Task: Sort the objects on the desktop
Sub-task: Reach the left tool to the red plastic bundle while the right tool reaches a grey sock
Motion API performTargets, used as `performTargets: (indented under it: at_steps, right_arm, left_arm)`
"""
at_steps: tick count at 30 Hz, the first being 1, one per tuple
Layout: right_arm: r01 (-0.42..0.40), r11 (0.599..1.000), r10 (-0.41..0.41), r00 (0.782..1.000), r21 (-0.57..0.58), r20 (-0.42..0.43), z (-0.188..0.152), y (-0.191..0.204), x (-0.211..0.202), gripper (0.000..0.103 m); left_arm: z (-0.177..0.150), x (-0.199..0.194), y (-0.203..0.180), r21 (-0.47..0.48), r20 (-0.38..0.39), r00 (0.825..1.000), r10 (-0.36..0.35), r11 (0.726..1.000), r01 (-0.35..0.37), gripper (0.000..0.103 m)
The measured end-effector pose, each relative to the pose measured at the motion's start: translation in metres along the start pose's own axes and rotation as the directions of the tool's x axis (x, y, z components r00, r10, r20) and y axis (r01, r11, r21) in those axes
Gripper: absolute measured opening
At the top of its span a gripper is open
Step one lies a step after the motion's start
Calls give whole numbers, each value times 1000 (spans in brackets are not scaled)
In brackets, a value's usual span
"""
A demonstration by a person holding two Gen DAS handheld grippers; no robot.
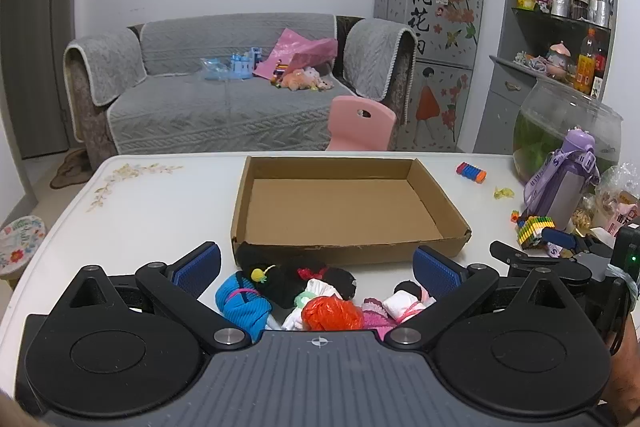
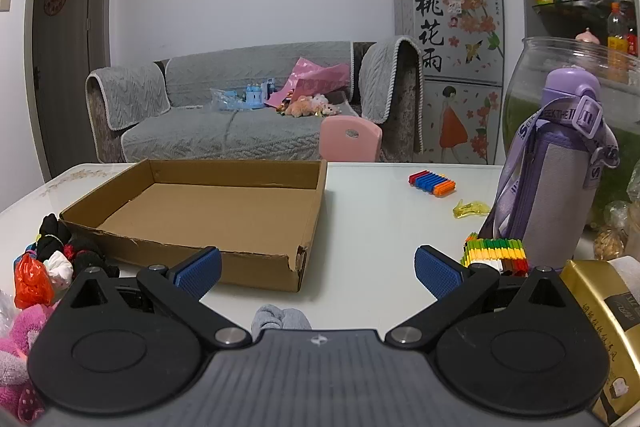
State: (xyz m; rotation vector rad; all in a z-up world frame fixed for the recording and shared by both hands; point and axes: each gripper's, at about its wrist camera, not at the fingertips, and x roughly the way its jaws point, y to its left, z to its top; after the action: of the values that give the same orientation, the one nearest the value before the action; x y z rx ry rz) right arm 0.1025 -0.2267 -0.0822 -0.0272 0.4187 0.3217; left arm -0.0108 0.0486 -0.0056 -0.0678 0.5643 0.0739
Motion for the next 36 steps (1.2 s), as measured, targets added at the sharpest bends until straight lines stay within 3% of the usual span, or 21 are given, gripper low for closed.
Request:
performTargets:
  at_steps: [14, 21, 26, 31, 36]
  right_arm:
    - [4, 1000, -4, 1000, -3, -9, -1, 1, 0, 103]
    - [1, 1000, -1, 1000, -3, -13, 0, 0, 1, 103]
    - [-5, 1000, 4, 1000, -23, -21, -1, 4, 3, 103]
    - [-9, 1000, 8, 999, -24, -37, -1, 5, 7, 103]
    - [-5, 1000, 4, 996, -13, -85, -3, 2, 18, 103]
  left_arm:
    - [-17, 9, 22, -24, -36, 999, 30, 999, -30, 103]
    - [-36, 26, 57, -73, -114, 990, 88, 993, -97, 103]
    - [-55, 44, 78, -96, -196, 973, 121, 985, -142, 103]
    - [-60, 66, 105, -201, -277, 957, 82, 969, -141, 103]
    - [-65, 86, 119, -260, -361, 930, 63, 952, -165, 103]
